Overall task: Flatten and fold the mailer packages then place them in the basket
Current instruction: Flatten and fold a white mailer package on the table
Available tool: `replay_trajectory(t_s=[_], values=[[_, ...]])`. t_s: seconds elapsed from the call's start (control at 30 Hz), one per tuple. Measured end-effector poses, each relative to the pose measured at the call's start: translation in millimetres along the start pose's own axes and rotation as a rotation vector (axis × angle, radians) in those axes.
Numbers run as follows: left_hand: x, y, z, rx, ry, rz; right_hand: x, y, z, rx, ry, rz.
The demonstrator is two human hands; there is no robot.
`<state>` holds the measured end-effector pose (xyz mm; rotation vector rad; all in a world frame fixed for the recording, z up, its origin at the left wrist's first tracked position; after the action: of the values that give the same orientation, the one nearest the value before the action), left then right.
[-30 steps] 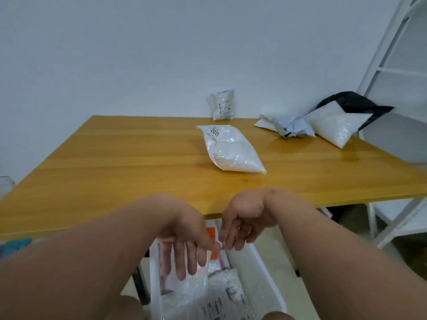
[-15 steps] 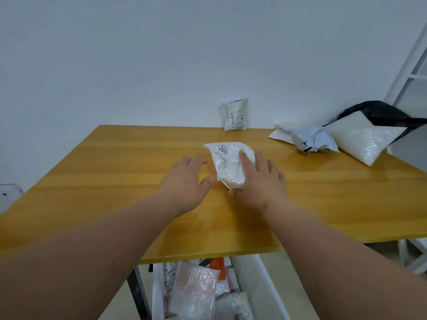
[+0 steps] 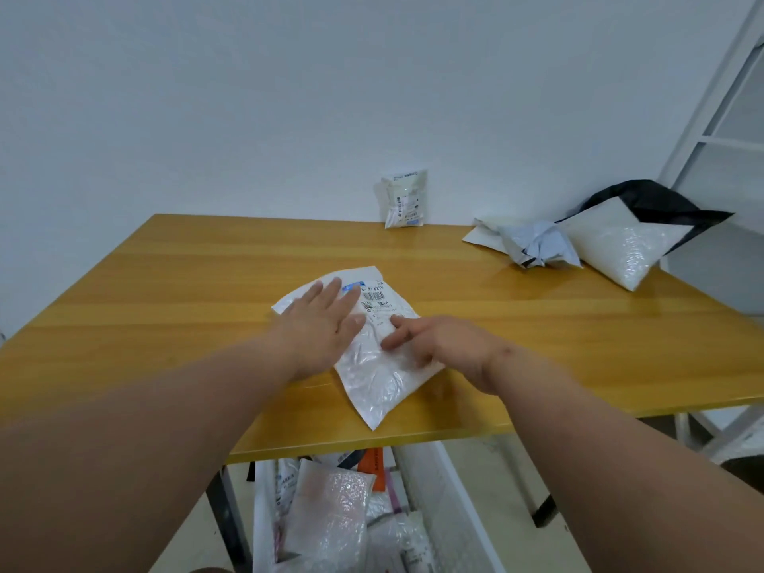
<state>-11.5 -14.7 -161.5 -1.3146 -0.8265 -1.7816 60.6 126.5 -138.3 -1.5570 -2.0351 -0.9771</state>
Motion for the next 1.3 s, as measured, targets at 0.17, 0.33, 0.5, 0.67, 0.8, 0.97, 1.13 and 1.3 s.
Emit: replay_trajectory(t_s=[0.17, 0.33, 0.5, 0.67, 0.8, 0.97, 1.13, 1.3], values=[[4, 13, 12, 0.033, -0.198, 0.066, 5, -12, 1, -0.155, 0.075, 0.301], [24, 13, 20, 0.014, -0.345, 0.198, -24, -26, 12, -0.166, 0.435, 0.284], [5, 1, 20, -0.113, -0.240, 0.089, -27, -31, 15, -0.100, 0.489, 0.252], [-11, -9, 14, -0.078, -0.175, -0.028, -26, -34, 17, -0.080, 0.493, 0.268], [-16, -11, 12, -0.063, -0.205, -0.079, -27, -35, 16, -0.083, 0.534, 0.263], [-18, -9, 13, -0.054, -0.233, -0.122, -29, -35, 13, -0.082, 0.602, 0.255], [-21, -8, 12, -0.054, -0.248, -0.148, -31, -34, 11, -0.075, 0.636, 0.260], [-24, -8, 13, -0.054, -0.267, -0.172, -33, -34, 12, -0.072, 0.666, 0.261]])
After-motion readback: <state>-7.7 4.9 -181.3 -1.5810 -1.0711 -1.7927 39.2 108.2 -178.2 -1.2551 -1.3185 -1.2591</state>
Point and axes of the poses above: each hand's wrist, its own y-axis away from the middle knuckle, its own x-axis out of the back of the hand, z = x × y, the point moved 8 cm from there along -y, towards the middle knuckle, and after that the axes turned 2 degrees about -z, right-handed, at the moved point
